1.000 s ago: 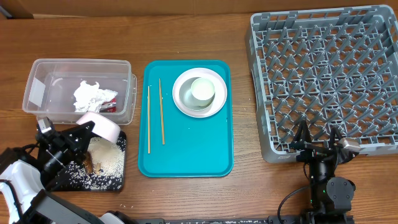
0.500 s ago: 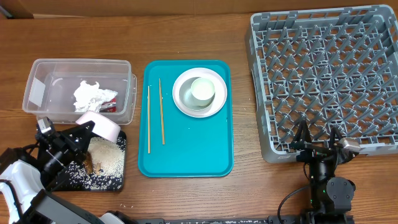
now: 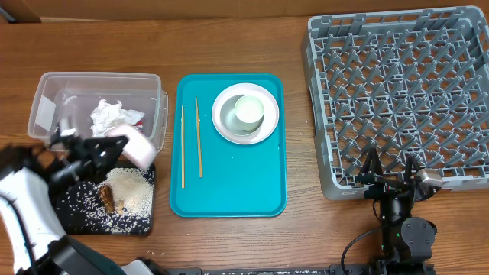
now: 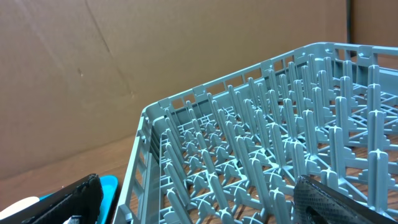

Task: Sort waste into correct bins and load items into the dishwasher
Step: 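Carry the empty plate back onto the teal tray and release it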

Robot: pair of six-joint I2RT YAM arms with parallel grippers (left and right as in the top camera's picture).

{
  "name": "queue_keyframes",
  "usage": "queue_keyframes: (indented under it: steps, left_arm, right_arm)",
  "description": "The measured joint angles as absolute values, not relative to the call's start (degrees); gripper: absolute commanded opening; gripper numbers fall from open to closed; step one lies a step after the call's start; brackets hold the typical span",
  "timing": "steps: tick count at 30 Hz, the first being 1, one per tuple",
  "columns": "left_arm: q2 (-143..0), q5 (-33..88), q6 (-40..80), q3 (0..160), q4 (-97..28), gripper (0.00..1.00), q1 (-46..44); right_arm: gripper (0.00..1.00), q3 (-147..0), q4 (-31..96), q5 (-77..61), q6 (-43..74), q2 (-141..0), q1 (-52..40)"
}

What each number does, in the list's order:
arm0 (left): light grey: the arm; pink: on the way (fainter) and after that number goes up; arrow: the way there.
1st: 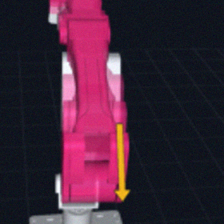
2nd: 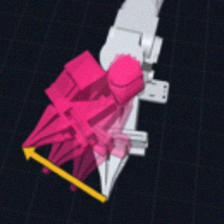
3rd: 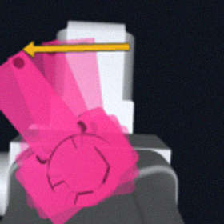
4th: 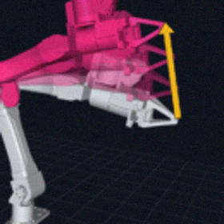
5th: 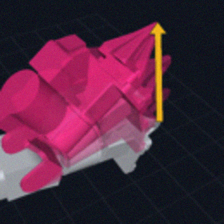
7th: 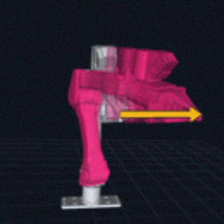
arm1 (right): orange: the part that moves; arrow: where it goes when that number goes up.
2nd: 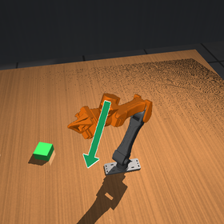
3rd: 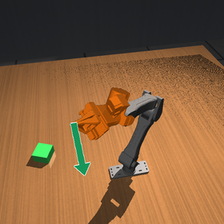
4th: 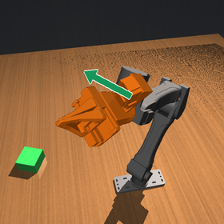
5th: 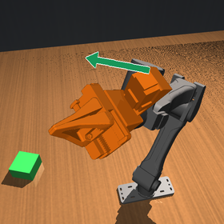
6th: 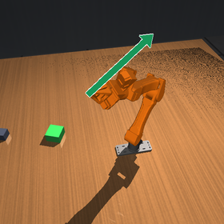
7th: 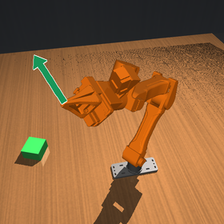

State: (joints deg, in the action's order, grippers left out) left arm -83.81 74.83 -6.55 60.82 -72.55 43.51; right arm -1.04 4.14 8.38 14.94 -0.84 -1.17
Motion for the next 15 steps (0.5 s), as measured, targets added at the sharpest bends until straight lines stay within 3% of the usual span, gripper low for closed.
queue_keyframes:
  steps: [7,15]
  left_arm:
    - [-83.8,60.7,9.9,68.0,-59.7,0.04,18.1]
    - [-83.8,30.1,27.6,68.5,-52.0,0.04,-16.2]
  right_arm:
    - [1.0,-1.0,4.1,8.4,14.9,-0.8,-1.2]
    - [1.0,-1.0,4.1,8.4,14.9,-0.8,-1.1]
